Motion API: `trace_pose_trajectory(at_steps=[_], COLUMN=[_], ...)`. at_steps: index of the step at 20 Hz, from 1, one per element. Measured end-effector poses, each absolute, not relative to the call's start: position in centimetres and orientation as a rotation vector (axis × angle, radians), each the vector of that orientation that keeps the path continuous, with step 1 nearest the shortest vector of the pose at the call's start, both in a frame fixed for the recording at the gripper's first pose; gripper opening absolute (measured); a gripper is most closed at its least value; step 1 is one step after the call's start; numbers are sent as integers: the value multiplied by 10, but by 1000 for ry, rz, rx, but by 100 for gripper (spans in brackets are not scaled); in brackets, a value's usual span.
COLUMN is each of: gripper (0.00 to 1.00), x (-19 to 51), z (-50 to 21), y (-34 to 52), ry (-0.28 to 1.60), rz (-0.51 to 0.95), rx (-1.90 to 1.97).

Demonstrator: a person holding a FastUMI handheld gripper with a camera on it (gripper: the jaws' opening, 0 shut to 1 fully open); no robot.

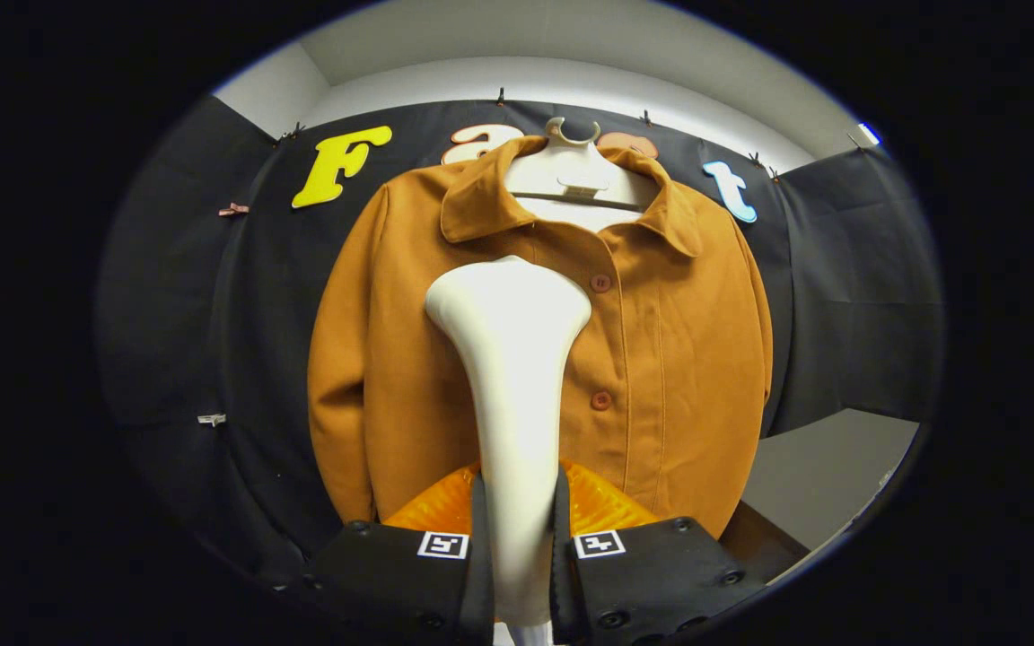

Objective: Iron the clothes twice with a garment steamer, once on the left side and once on the right side.

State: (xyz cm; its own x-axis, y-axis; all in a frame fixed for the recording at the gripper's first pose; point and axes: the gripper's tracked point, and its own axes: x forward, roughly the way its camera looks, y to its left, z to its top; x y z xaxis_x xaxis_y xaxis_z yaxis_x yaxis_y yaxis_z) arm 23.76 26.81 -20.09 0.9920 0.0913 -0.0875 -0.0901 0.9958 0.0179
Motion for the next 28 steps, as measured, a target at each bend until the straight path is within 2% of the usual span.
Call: trace_pose_trajectory(at_steps=[28], gripper=[28], x=[177], z=[-420], y=[259], ry=[323], rz=[53], rx=[-61])
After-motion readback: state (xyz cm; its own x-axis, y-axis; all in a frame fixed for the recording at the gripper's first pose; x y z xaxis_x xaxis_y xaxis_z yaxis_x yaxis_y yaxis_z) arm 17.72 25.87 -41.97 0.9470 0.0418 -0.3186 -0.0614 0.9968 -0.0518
